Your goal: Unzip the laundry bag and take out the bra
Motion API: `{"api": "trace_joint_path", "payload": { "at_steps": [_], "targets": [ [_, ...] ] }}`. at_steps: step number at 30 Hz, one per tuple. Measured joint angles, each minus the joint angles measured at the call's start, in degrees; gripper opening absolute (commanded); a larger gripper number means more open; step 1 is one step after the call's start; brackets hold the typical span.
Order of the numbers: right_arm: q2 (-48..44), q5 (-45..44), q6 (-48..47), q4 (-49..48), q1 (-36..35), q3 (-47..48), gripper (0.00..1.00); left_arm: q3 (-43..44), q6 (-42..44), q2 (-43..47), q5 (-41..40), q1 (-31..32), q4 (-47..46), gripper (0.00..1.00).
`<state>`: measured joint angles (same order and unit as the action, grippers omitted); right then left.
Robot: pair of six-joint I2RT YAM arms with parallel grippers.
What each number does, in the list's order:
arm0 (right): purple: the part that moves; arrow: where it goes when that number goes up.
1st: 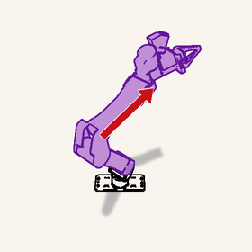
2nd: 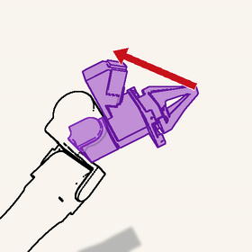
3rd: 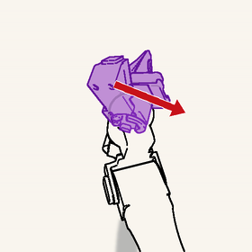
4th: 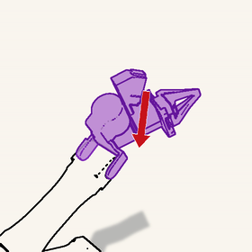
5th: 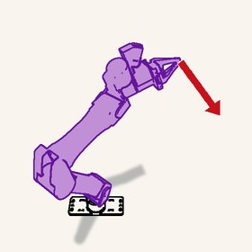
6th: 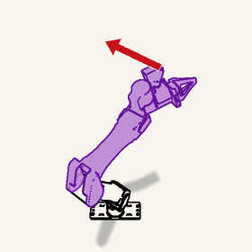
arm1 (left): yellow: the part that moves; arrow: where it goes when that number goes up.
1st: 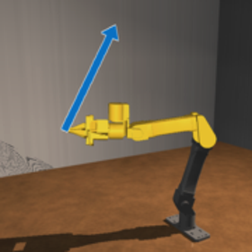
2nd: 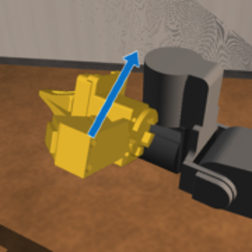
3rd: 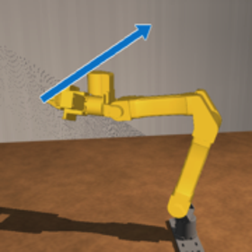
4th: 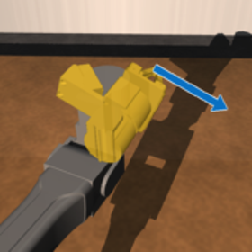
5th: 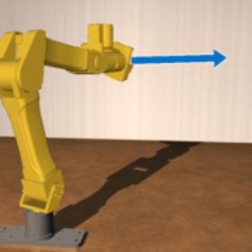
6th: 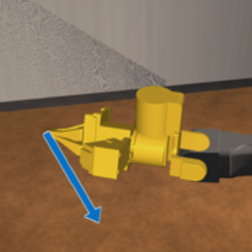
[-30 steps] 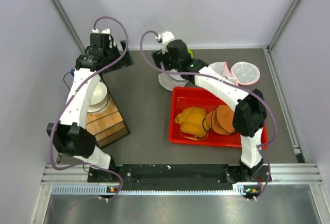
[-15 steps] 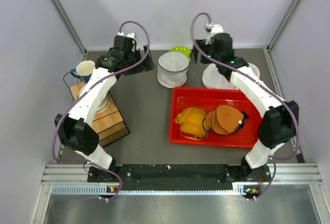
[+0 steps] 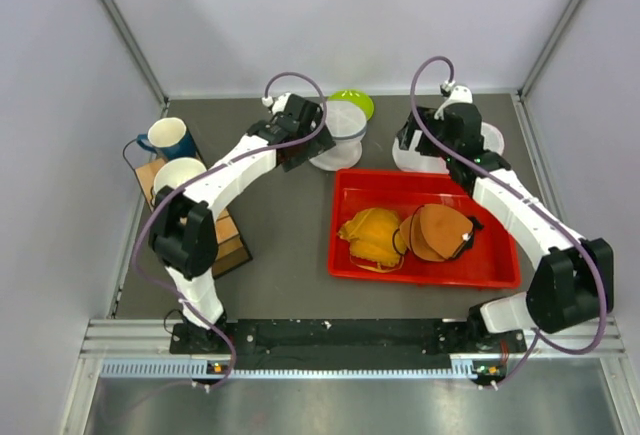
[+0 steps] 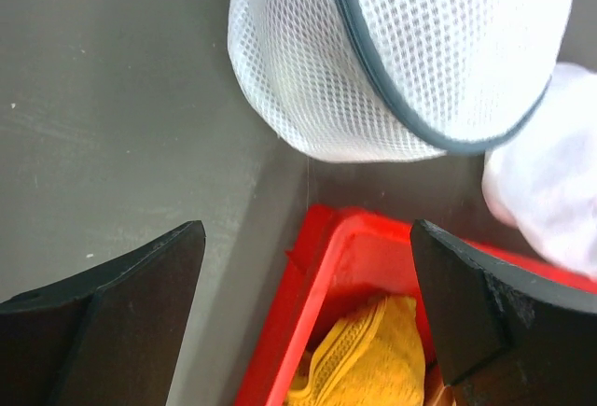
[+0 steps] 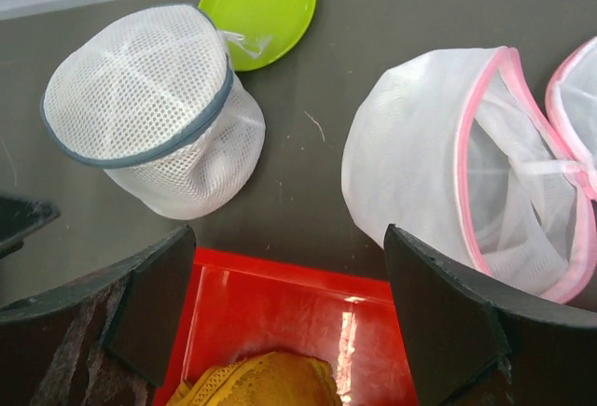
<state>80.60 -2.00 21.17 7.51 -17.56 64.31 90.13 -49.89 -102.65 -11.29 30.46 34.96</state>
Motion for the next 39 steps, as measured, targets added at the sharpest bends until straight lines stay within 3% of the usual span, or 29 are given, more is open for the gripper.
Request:
{"api": "trace_joint_path", "payload": {
  "at_steps": [13, 27, 35, 38, 39],
  "targets": [
    [-11.9, -0.7, -0.1, -1.9, 0.0, -6.7, 0.83, 7.5, -10.9, -9.7, -11.3, 3.1, -2.0, 0.94],
    [-12.1, 0.9, 0.5, -2.3, 0.0, -8.0, 0.83, 2.5, -13.2, -5.4, -16.7, 3.9, -5.1, 0.97],
    [-11.1, 4.6, 2.5, -2.8, 0.0, -8.5, 0.82, 10.4, -13.8, -10.9, -17.5, 3.8, -5.2, 0.96],
    [-11.0, 5.4, 3.0, -2.9, 0.0, -8.5, 0.82, 16.2, -13.8, -16.6, -17.0, 3.8, -5.0, 0.83],
    [-11.0, 5.6, 3.0, -2.9, 0.0, -8.5, 0.81, 17.2, -13.8, -18.1, -16.7, 3.8, -5.0, 0.55]
  ]
}}
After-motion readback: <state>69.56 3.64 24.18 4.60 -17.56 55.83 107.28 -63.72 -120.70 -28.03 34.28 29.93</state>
